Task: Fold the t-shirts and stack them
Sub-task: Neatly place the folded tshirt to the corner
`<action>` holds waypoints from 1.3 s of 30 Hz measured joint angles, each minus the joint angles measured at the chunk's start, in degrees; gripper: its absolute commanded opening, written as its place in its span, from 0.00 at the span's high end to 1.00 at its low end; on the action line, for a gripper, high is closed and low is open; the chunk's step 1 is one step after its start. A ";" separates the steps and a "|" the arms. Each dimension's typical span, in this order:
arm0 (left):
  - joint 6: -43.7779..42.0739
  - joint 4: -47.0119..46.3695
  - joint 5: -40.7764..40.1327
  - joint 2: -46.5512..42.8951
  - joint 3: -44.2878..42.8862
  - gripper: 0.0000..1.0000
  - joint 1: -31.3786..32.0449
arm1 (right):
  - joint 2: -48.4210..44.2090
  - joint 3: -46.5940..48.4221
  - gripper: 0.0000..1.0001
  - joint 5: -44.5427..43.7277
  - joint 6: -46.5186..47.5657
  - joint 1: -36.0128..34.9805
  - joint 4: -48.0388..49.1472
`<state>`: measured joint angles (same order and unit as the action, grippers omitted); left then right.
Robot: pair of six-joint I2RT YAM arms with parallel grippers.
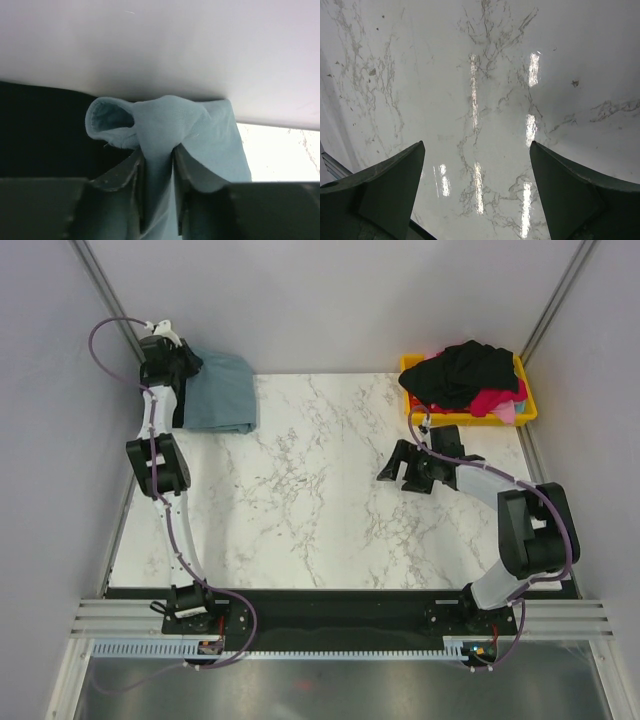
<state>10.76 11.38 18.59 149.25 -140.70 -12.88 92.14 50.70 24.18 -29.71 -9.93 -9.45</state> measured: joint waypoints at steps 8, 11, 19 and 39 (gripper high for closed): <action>2.25 -2.12 -0.90 1.07 -0.33 0.00 -0.98 | 1.46 0.00 0.06 -0.46 0.13 -0.87 0.02; 2.91 -2.21 -2.19 0.04 1.44 0.01 -1.49 | 1.44 0.00 0.05 -0.55 0.39 -1.11 -0.04; 4.42 -0.76 -4.61 -10.95 14.82 0.00 -4.81 | -0.02 0.00 0.05 -0.52 0.66 -1.62 -0.17; 11.28 -0.50 5.77 -11.65 24.48 0.07 -4.98 | -0.83 0.00 0.05 0.44 0.57 -2.12 0.48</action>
<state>22.04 10.87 24.36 137.60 -116.22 -17.87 91.31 50.70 24.62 -29.15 -12.05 -8.97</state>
